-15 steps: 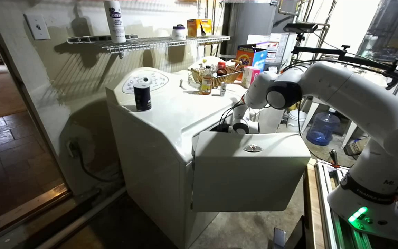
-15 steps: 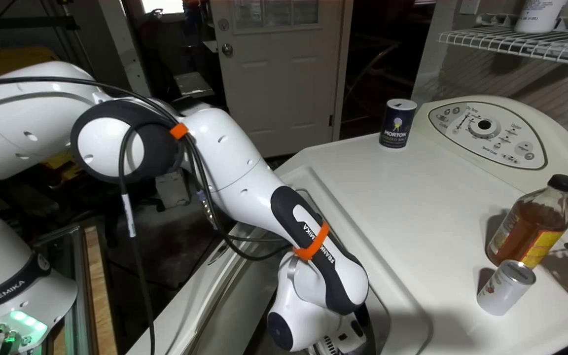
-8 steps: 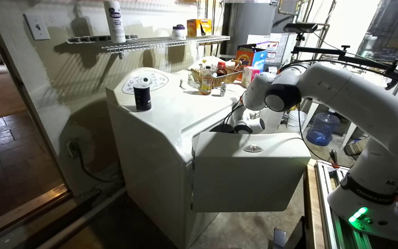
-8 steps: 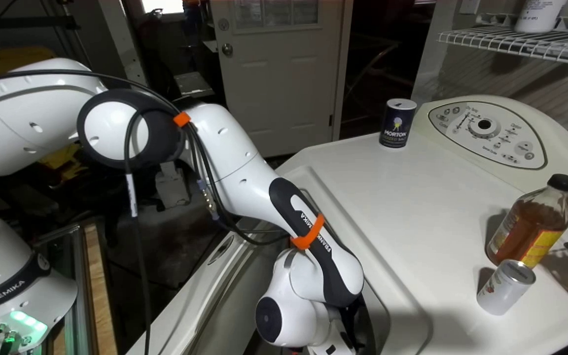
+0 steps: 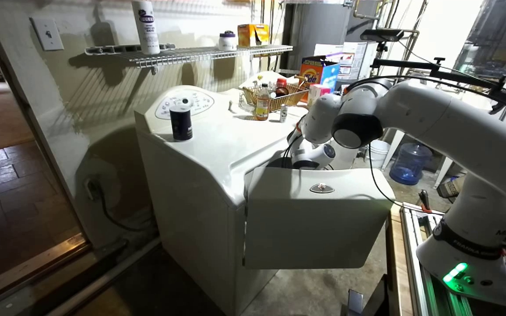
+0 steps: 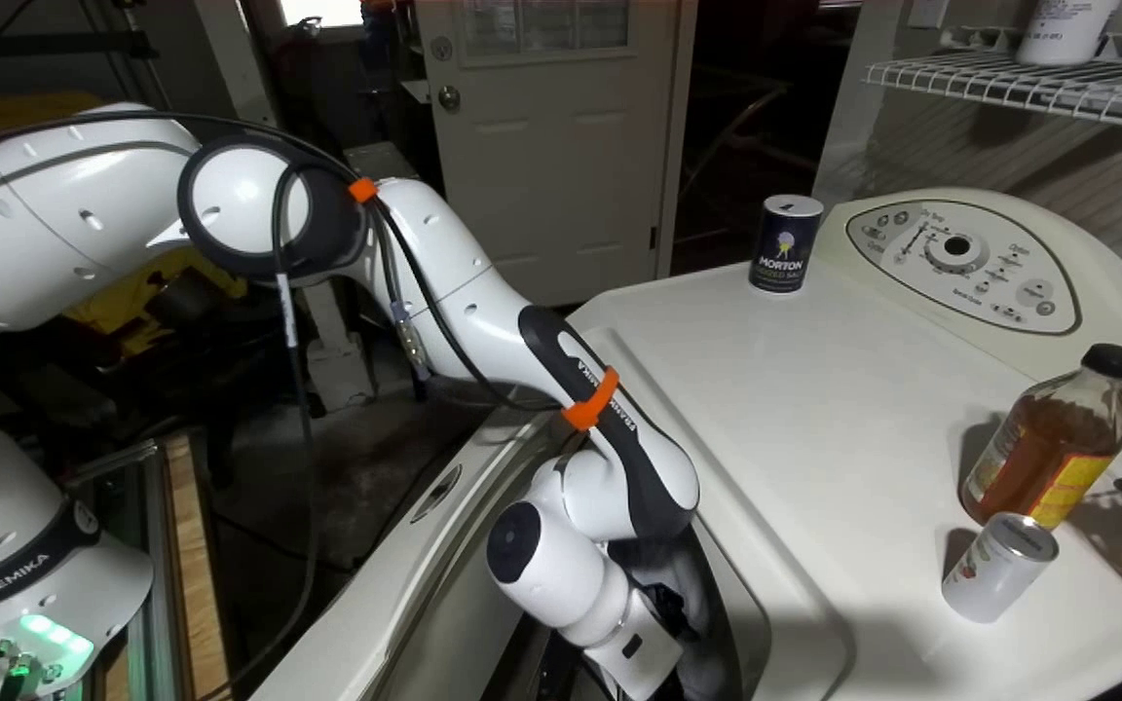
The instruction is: Put the light blue cloth in the washing machine on the left
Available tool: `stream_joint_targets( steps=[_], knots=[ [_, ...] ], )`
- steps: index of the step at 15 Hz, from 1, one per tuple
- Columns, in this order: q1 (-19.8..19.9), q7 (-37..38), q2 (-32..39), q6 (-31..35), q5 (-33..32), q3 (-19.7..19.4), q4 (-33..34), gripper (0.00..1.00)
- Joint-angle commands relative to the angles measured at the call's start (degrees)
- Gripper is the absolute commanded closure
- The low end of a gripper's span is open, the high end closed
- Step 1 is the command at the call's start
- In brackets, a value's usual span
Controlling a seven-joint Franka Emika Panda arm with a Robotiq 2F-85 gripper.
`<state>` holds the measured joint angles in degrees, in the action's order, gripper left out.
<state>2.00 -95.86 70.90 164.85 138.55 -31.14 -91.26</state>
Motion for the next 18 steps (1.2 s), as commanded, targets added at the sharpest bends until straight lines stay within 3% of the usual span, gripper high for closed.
stream_joint_targets(
  steps=[1,2,3,6,10,13,14,18],
  knots=[
    [-7.32,-6.81,-1.32,3.25,2.91,-5.8,-5.35,0.0],
    [-8.48,-8.82,-2.09,-0.56,3.42,-7.08,-6.99,0.0],
    [-5.18,-4.05,-0.05,2.05,0.93,-4.43,-2.67,0.0],
    [-8.04,-5.77,-0.33,1.14,1.71,-6.58,-4.5,0.0],
    [-8.09,-6.06,-0.38,1.04,1.73,-6.7,-4.75,0.0],
    [-16.45,-12.54,0.81,3.96,9.8,-15.36,-7.35,0.0],
    [-19.39,-6.91,1.22,4.54,5.06,-18.88,-8.33,0.0],
    [-27.63,-15.41,-0.89,7.5,4.59,-24.12,-15.92,0.0]
  ],
)
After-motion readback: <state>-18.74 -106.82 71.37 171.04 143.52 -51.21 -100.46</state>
